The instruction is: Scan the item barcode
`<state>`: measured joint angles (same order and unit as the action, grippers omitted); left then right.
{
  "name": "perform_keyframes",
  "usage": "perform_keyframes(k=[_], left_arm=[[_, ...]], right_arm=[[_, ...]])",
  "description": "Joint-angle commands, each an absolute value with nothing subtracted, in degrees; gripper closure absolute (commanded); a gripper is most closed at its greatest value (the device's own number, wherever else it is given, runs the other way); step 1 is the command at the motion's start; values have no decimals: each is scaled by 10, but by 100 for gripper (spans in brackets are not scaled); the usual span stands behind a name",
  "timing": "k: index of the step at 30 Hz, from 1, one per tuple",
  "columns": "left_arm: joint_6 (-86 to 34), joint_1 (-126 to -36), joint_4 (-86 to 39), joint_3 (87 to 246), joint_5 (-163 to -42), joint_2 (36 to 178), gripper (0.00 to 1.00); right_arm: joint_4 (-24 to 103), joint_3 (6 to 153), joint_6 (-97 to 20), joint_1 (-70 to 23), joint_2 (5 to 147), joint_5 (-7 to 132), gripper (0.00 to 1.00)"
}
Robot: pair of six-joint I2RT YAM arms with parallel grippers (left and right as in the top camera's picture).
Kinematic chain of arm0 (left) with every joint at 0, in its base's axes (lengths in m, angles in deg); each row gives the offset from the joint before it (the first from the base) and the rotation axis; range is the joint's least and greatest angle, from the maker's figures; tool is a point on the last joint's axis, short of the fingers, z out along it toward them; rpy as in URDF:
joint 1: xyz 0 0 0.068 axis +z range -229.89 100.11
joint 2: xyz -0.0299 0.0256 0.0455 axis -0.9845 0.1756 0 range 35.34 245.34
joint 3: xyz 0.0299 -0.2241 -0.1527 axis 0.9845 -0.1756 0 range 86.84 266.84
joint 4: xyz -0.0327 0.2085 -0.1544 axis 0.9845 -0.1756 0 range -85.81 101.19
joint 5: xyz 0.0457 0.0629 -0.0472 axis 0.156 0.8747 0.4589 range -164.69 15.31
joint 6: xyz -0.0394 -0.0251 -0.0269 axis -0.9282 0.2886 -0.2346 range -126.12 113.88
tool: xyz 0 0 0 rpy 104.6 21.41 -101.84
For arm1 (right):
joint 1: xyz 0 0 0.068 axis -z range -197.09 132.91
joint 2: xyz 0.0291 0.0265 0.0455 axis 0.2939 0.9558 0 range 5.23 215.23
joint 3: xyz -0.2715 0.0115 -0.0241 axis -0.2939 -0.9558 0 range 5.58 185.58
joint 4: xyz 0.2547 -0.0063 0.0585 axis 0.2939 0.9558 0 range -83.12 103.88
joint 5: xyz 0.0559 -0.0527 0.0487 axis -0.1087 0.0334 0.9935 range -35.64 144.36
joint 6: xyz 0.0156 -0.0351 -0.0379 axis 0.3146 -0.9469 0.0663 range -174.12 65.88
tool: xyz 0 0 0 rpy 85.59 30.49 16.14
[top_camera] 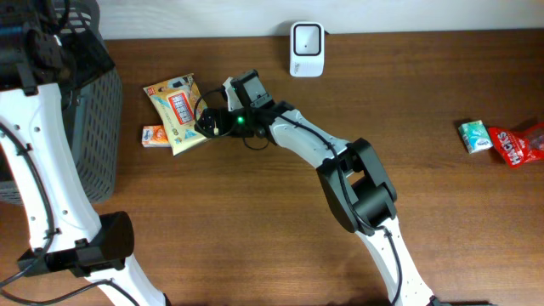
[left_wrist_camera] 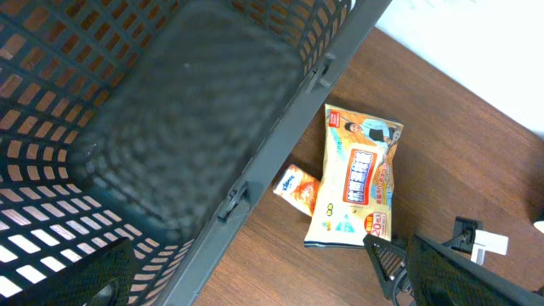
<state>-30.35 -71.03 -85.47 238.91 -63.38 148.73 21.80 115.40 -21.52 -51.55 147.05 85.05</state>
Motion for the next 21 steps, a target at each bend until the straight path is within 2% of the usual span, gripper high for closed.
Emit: perform_keyframes(k=[1,2,8,9,10,11,12,15,18,21], left_arm=[[-296,-708,-855,2388,-636,1492,1],[-296,-708,-855,2388,-636,1492,1],[-296,-708,-855,2388,-636,1492,1],[-296,-708,-855,2388,-636,1492,1],[-296,-708,-855,2388,-636,1492,1],[-296,-708,-855,2388,-636,1492,1],[-296,-708,-855,2388,-636,1492,1],[-296,-708,-855,2388,-636,1492,1],[-296,-708,-855,2388,-636,1492,1],[-296,-708,-855,2388,-636,1492,1]], right_arm=[[206,1154,-204,-536,1510,840,1],[205,1154,-204,-537,1511,839,3],[208,1154,-204,-542,1511,829,44],[210,1154,-204,-543,1511,825,55],[214,1154,-207,-542,1511,821,79],[217,1154,-209,-541,1511,821,90],[220,1154,-208,-537,1510,822,96],[251,1156,-212,-517,1498,822,96],[319,1170,-264,-490,1470,820,96],[458,1197,-341,-462,1397,709,96]])
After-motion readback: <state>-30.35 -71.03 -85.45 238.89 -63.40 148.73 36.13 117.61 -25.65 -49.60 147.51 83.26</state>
